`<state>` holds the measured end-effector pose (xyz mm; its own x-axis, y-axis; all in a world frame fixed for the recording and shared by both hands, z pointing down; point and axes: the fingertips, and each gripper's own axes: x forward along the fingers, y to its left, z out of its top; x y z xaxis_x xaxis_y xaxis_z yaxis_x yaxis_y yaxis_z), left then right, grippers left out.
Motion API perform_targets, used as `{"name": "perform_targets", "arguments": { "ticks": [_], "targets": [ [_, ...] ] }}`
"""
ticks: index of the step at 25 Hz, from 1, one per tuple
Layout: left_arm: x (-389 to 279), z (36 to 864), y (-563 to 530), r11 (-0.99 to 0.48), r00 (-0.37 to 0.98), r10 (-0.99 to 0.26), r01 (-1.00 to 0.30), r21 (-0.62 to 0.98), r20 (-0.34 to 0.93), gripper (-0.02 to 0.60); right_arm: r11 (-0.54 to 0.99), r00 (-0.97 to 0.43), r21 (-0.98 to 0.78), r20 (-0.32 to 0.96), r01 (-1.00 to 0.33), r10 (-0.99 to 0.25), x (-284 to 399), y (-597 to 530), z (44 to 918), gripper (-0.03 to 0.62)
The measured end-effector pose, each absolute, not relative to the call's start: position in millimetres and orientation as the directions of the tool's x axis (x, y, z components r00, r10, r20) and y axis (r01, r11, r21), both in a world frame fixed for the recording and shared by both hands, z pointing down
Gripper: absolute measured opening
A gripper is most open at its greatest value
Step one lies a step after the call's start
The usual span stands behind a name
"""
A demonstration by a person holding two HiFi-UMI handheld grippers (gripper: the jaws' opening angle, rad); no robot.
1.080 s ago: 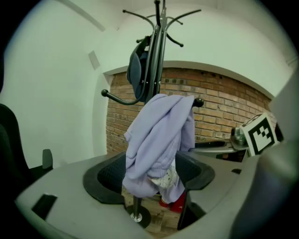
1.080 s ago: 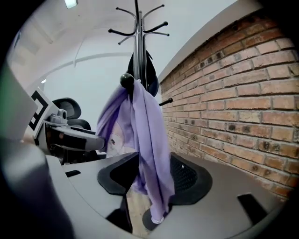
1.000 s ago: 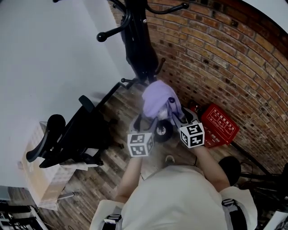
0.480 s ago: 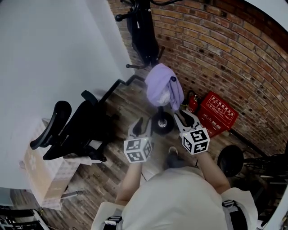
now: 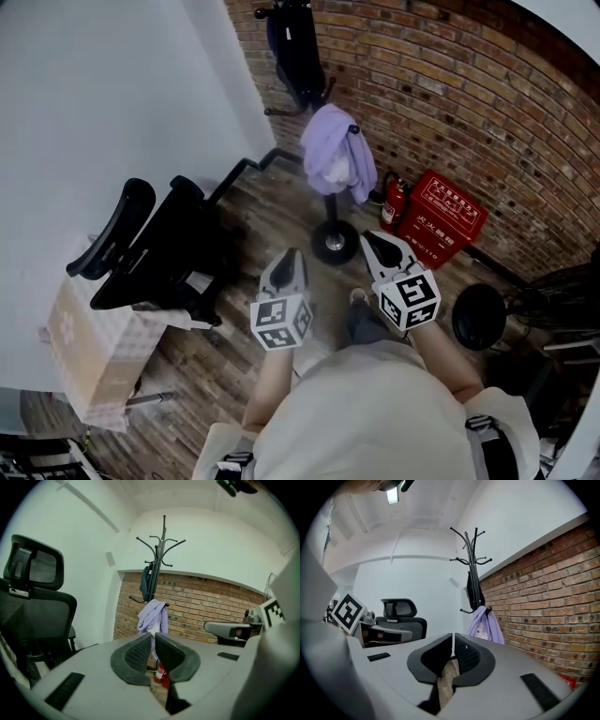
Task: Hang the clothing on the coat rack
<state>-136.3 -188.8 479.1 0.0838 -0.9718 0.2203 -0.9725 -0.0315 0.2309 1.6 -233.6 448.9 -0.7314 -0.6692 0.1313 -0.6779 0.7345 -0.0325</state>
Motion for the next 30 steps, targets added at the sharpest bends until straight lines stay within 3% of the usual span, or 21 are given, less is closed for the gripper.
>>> {"name": "perform_targets", "arguments": {
  "ticks": [30],
  "targets": [
    [-129.8,461.0,-130.5,-0.065,0.106,-0.978,-0.974,0.219,0.181,0.009,0.733,-0.732,-0.027,0.088,-0.68,-0.676,8.1,-173.0,432.7,-0.002]
  ]
}}
